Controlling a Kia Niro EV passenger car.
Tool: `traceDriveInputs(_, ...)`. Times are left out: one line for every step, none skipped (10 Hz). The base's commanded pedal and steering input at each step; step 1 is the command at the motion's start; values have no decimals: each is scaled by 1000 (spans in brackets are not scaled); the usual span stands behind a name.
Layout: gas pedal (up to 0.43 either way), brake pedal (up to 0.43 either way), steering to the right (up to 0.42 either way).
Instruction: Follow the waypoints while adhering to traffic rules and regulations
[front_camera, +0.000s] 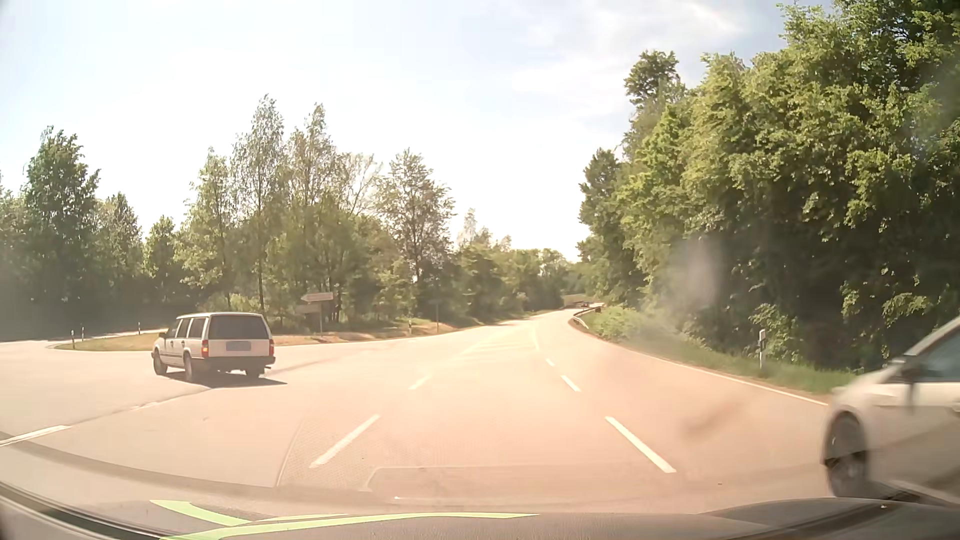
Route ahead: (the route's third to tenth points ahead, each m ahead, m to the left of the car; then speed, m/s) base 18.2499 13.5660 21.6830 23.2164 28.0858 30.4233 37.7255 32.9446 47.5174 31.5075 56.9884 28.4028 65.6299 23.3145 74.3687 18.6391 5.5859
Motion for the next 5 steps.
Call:
traceDriveInputs(28,0,-59)
traceDriveInputs(39,0,-81)
traceDriveInputs(47,0,-104)
traceDriveInputs(67,0,-123)
traceDriveInputs(67,0,-149)
